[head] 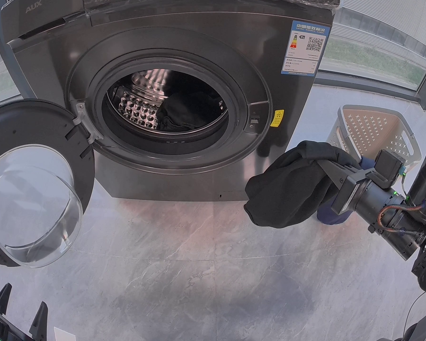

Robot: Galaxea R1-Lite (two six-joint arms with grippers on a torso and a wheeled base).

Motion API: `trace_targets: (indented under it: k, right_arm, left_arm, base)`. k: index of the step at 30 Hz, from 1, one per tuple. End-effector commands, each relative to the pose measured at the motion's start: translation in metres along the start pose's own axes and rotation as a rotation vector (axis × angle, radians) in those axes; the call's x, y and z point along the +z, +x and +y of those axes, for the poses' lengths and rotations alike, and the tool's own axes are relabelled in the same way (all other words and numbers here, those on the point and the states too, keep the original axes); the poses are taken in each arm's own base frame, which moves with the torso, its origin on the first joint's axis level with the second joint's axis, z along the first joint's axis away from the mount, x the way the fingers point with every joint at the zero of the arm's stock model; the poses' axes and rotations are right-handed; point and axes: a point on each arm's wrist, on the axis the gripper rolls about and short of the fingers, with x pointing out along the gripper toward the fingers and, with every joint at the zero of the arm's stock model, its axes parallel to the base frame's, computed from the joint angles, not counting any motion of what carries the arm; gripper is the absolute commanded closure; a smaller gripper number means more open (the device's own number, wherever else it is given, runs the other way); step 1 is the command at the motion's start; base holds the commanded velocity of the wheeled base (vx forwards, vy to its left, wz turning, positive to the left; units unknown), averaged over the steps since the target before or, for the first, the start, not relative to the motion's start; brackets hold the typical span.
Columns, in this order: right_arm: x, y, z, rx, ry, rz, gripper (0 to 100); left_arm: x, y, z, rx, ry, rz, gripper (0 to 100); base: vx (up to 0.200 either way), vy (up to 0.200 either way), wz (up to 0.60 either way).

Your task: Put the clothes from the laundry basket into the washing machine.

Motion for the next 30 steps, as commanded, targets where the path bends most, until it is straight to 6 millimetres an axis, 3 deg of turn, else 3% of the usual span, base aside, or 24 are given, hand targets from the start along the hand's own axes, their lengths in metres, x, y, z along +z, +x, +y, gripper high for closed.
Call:
trace_targets:
  k: [1,6,19,27,30]
  right_arm:
    - [-0.001,0.000,0.000,0.000,0.001,0.002,100]
    - [-0.001,0.000,0.000,0.000,0.001,0.004,100]
    - [-0.004,-0.004,-0.007,-0.028,-0.003,0.016,100]
    - [-0.006,-0.005,0.002,0.010,0.000,0.026,100]
    - [-0.002,-0.002,0.010,0.047,0.008,0.008,100]
  left_arm:
    - [-0.004,0.001,0.000,-0.001,-0.001,0.007,0]
    - [-0.004,0.001,0.000,0.000,-0.006,0.007,0]
    - [-0.004,0.001,0.000,0.002,-0.006,0.007,0]
    - [-0.004,0.001,0.000,0.005,-0.003,0.007,0]
    - [-0.005,0.001,0.000,0.005,0.002,0.007,0]
  base:
    - [0.000,0.000,0.00]
    - [0.000,0.000,0.00]
    - [0.000,0.200,0.00]
    - [0.000,0.200,0.00]
    - [0.000,0.000,0.00]
